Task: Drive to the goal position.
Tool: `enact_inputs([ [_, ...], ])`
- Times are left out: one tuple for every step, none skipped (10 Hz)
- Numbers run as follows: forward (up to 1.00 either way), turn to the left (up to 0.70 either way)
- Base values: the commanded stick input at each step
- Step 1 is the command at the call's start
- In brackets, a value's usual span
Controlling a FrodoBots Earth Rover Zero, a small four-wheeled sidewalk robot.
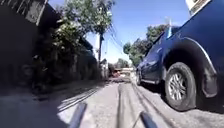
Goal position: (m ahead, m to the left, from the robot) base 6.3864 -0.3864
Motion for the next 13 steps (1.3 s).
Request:
enact_inputs([
  [1.0,-0.39],
  [1.0,-0.39],
  [1.0,-0.39],
  [1.0,-0.39],
  [1.0,-0.31],
  [1.0,-0.1],
  [1.0,0.0],
  [1.0,0.0],
  [1.0,0.0],
  [1.0,0.0],
  [1.0,0.0],
  [1.0,0.0],
  [1.0,0.0],
])
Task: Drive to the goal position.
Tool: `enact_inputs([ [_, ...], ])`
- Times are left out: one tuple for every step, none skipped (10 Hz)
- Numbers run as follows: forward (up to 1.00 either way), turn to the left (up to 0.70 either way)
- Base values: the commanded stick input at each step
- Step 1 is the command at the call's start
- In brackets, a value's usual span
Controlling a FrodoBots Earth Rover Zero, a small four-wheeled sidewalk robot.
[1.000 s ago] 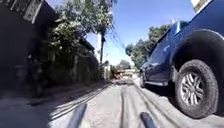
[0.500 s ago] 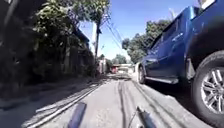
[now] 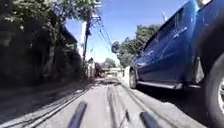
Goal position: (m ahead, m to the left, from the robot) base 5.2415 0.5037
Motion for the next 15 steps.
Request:
enact_inputs([
  [1.0,0.0],
  [1.0,0.0],
  [1.0,0.0],
  [1.0,0.0],
  [1.0,-0.02],
  [1.0,-0.32],
  [1.0,-0.37],
  [1.0,-0.38],
  [1.0,-0.38],
  [1.0,-0.06],
  [1.0,-0.03],
  [1.0,0.0],
  [1.0,0.0],
  [1.0,0.0],
  [1.0,0.0],
])
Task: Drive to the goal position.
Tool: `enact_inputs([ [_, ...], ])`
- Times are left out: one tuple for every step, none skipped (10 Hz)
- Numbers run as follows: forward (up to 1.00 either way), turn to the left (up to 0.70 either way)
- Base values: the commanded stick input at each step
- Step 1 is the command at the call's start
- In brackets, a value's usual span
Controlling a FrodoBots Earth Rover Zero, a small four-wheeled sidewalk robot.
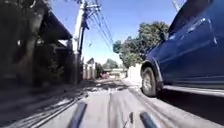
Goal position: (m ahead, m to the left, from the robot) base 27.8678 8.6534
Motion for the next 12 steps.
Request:
enact_inputs([
  [1.0,0.0],
  [1.0,0.0],
  [1.0,0.0],
  [1.0,0.0],
  [1.0,0.0],
  [1.0,-0.01],
  [1.0,-0.18],
  [1.0,-0.39],
  [1.0,-0.4],
  [1.0,-0.4],
  [1.0,-0.4],
  [1.0,-0.4],
])
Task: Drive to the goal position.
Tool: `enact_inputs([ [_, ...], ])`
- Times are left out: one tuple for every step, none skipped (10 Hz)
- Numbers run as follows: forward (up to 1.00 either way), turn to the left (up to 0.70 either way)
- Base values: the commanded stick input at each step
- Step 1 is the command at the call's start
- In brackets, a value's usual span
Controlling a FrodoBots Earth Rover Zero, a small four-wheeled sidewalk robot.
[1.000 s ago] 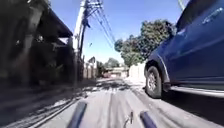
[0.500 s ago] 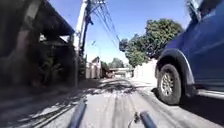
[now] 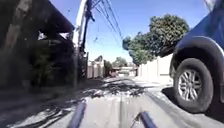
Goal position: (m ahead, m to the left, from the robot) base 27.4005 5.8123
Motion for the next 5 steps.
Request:
enact_inputs([
  [1.0,-0.3],
  [1.0,-0.09],
  [1.0,0.0],
  [1.0,0.0],
  [1.0,0.0],
])
